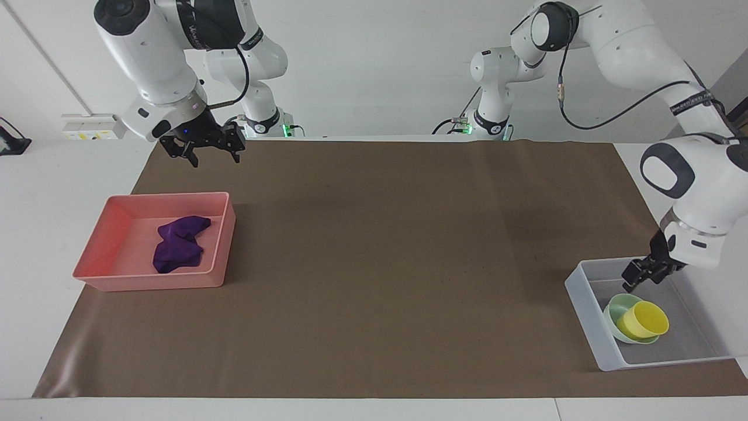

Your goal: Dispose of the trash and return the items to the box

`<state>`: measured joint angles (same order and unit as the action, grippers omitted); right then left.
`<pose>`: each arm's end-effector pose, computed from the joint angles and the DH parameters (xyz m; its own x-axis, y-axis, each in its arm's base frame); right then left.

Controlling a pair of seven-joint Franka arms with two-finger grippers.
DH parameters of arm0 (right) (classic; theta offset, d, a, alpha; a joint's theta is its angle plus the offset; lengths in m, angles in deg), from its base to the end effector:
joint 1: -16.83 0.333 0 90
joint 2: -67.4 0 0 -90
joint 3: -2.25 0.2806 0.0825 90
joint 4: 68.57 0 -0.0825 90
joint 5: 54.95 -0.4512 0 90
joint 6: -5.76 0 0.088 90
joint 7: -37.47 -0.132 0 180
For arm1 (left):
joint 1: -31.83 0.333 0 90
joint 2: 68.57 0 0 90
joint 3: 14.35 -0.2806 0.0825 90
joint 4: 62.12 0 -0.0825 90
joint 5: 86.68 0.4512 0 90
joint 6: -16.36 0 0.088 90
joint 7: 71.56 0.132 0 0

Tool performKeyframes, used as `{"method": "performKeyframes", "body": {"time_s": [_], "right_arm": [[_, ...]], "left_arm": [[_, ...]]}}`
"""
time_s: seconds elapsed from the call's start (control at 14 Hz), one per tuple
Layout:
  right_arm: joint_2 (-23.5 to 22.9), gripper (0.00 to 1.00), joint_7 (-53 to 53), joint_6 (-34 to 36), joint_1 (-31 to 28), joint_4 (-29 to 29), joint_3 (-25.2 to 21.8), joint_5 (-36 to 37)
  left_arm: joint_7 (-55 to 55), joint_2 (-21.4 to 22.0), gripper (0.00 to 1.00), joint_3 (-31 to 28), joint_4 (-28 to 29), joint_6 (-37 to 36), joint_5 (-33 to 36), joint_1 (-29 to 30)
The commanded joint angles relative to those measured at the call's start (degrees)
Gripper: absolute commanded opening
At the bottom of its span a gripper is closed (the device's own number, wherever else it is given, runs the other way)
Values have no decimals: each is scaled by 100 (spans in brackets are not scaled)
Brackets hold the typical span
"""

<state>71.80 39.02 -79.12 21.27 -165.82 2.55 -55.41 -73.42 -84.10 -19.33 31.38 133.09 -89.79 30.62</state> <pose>0.5822 0.0495 0.5361 0.9843 0.1094 -0.1384 0.1089 -0.9940 -0.0114 0.7119 0.0390 0.3938 0.9842 0.1155 0.1339 0.1122 -0.9932 0.0324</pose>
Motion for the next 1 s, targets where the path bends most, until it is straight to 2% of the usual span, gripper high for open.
{"method": "performKeyframes", "body": {"time_s": [0.0, 0.14, 0.43, 0.93], "right_arm": [[139, 100, -41, 138, -31, -22, 31, -76], [148, 100, -23, 147, -31, -39, 40, -76], [166, 100, 12, 138, -31, -57, 31, -76], [166, 100, 12, 138, -101, -57, 22, -76]], "left_arm": [[168, 1384, 100, -74, 1135, -892, 143, -343], [151, 1745, 100, -12, 978, -1379, 292, -458], [256, 1606, 100, 5, -111, -2355, 451, -537], [652, 1641, 100, 41, -113, -2330, 433, -529]]}}
